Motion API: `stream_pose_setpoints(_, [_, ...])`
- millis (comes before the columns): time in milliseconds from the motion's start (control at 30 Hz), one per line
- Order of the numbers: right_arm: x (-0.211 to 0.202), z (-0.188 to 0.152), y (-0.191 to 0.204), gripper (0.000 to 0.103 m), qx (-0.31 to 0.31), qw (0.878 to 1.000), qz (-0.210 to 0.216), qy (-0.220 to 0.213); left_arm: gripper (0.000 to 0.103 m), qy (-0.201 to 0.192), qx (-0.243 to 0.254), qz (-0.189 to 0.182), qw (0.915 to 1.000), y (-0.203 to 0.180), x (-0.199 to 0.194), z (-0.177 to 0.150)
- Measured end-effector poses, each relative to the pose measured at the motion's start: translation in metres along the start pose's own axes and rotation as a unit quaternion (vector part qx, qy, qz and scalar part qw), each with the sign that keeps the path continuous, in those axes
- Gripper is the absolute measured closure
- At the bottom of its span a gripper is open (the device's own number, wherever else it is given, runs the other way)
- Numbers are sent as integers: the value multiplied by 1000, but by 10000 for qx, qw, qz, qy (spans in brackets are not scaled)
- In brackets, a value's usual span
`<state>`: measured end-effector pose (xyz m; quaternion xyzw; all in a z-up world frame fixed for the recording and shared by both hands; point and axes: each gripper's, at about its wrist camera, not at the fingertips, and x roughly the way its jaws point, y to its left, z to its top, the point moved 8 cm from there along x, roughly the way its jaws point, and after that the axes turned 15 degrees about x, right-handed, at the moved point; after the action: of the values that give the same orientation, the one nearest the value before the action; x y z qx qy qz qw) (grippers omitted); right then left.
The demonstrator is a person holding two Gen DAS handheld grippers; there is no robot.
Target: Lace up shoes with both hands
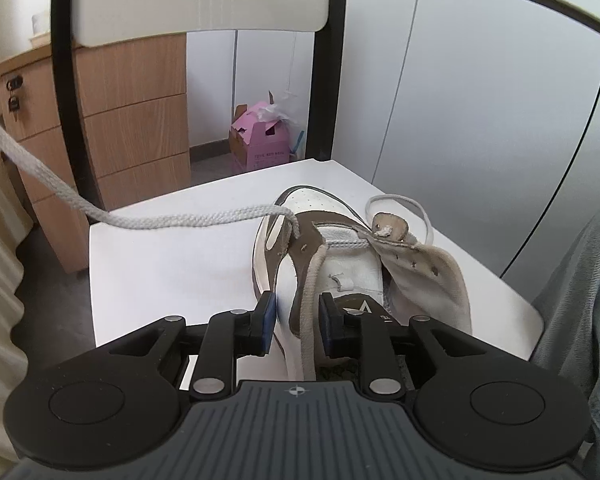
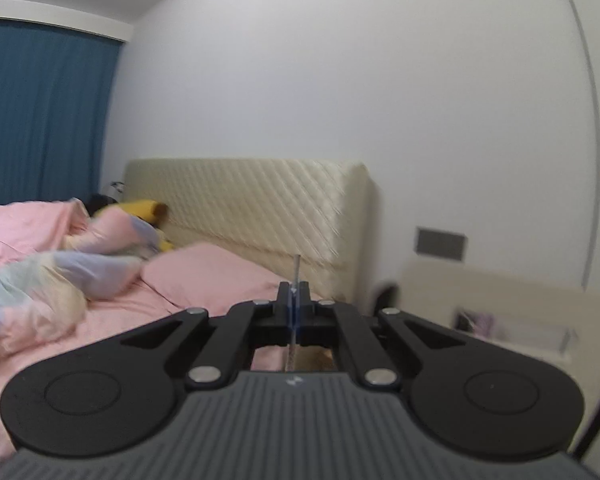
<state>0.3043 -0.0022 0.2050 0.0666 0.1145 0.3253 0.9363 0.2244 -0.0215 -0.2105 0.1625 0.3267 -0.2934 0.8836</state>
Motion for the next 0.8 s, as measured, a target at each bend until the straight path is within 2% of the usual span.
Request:
stream_pose_setpoints(33, [-5,-8,-18,101,92,9998,-175,16,56,-55,6,22,10000,0,-4,1])
stream_pose_setpoints(67, [-11,-14,-38,101,199,9992,-359,18,53,-122,22,52,9999,0,-8,2])
stream_pose_setpoints(167, [-40,-25,-97,101,498,9935,-1023,-91,52,-272,5,-11,9996,-2,-17,5])
stream_pose_setpoints(300, [-98,-26,-167,101,778,9772,-1935,-403,52,-277,-123,-131,9995,-4,-22,5])
stream_pose_setpoints(467, [-140,-40,-208,100,214,9585,-2790,-539,52,-378,-235,-208,9988,-4,-31,9])
stream_pose_setpoints(533, [-140,-64,-211,100,12,9584,-2832,-343,52,-415,-285,-203,9985,-1,-36,9])
stream_pose_setpoints(600, [-128,-101,-204,100,-170,9623,-2715,31,52,-446,-361,-169,9982,4,-41,10])
stream_pose_setpoints(700, [-97,-170,-174,100,-394,9721,-2194,736,52,-613,-505,-163,9967,13,-50,15])
stream_pose_setpoints(800, [-70,-235,-133,100,-614,9759,-1546,1410,52,-926,-734,-247,9927,25,-61,19])
